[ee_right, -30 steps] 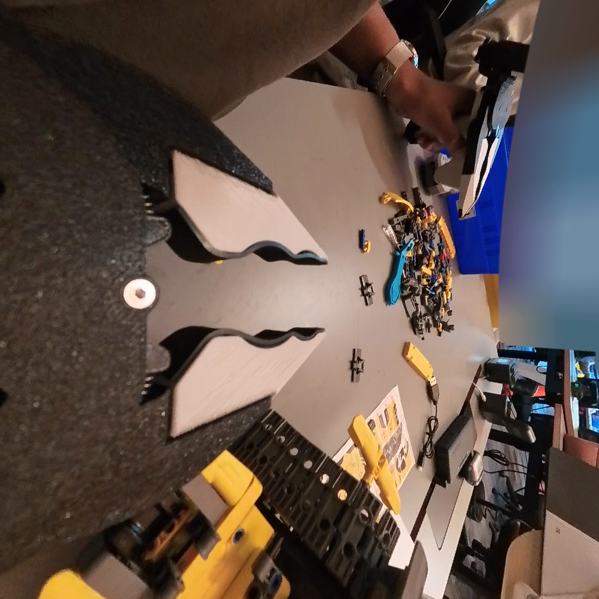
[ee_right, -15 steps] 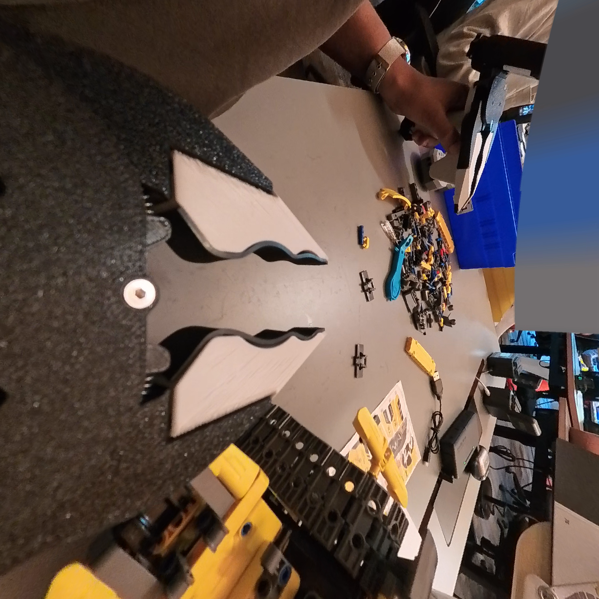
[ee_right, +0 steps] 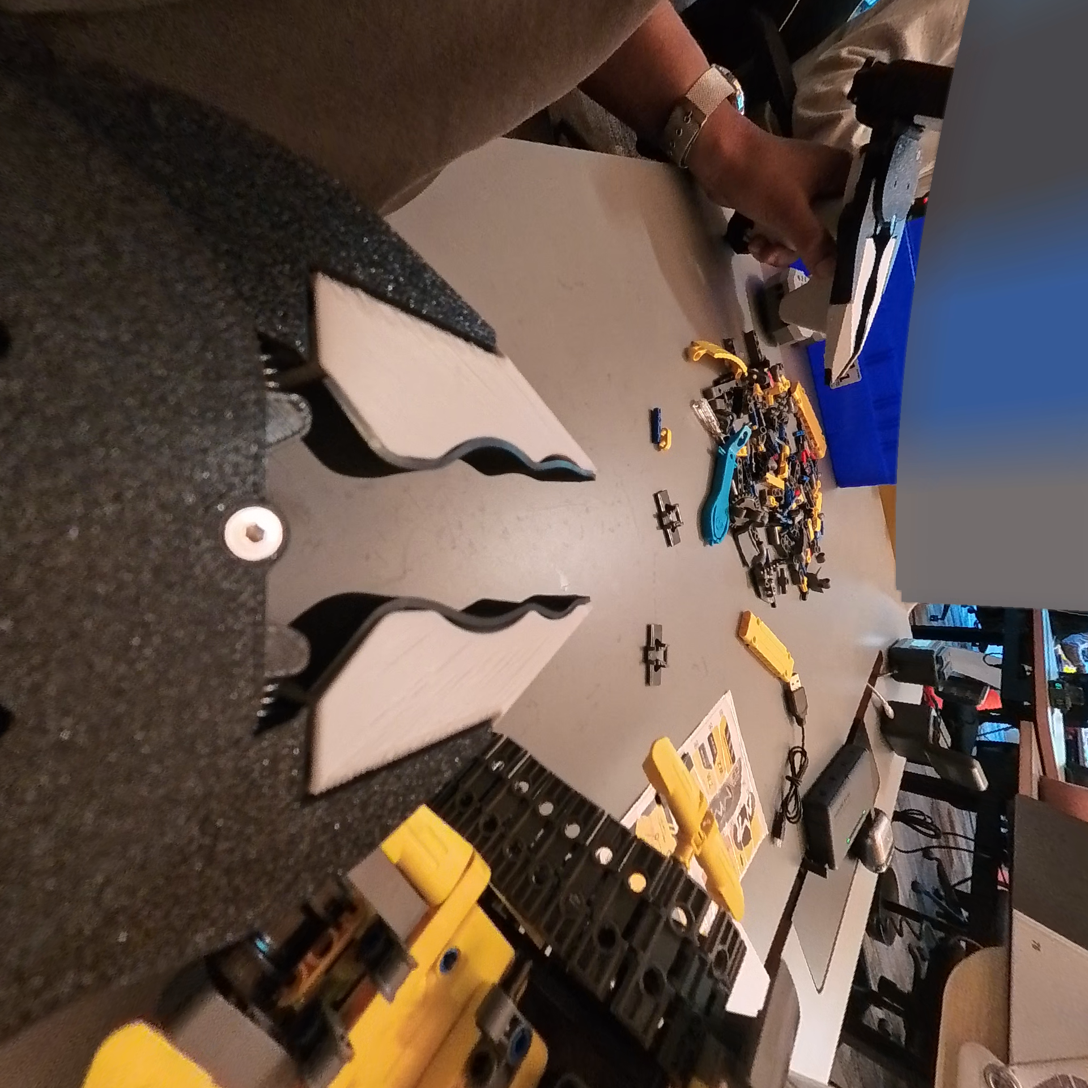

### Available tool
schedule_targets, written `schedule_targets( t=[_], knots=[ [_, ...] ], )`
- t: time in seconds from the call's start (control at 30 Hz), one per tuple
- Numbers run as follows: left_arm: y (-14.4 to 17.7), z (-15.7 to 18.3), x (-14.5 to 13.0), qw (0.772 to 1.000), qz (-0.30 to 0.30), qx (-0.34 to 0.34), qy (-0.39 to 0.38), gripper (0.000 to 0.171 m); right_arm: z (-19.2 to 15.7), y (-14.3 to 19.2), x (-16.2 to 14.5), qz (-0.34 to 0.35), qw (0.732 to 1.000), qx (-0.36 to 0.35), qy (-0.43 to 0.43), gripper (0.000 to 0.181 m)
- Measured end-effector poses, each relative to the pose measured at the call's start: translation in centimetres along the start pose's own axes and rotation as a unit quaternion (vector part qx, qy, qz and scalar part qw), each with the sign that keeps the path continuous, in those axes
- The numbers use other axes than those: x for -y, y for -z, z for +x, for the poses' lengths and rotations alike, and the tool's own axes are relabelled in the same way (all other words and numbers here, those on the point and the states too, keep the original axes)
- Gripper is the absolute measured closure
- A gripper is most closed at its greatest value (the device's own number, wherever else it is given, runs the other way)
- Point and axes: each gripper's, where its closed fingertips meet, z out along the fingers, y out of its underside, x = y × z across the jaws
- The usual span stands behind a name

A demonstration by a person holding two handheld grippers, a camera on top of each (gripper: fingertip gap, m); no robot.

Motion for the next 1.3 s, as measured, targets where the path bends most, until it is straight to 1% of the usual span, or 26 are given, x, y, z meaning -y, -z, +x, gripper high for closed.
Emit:
schedule_targets(
  t=[0.47, 0.57, 0.7, 0.83, 1.3],
  knots=[
    [0.1, 0.0, 0.1, 1.000, 0.002, 0.000, 0.002, 0.144, -0.2, 0.0, -0.2, -0.008, 1.000, -0.006, 0.016, 0.143],
    [0.4, 0.1, 0.3, 1.000, 0.010, -0.008, 0.015, 0.142, -0.4, -0.1, -0.3, -0.012, 0.999, -0.010, 0.027, 0.144],
    [1.1, -0.1, 0.9, 0.998, 0.039, -0.021, 0.037, 0.140, -0.5, -0.5, -0.7, -0.027, 0.999, -0.011, 0.035, 0.144],
    [1.3, -0.3, 1.1, 0.996, 0.047, -0.039, 0.063, 0.137, -0.4, -0.5, -0.7, -0.027, 0.999, -0.010, 0.029, 0.144],
    [1.2, -0.1, 1.0, 0.996, 0.041, -0.045, 0.062, 0.136, -0.3, -0.3, -0.7, -0.026, 0.999, -0.013, 0.032, 0.143]
  ],
)
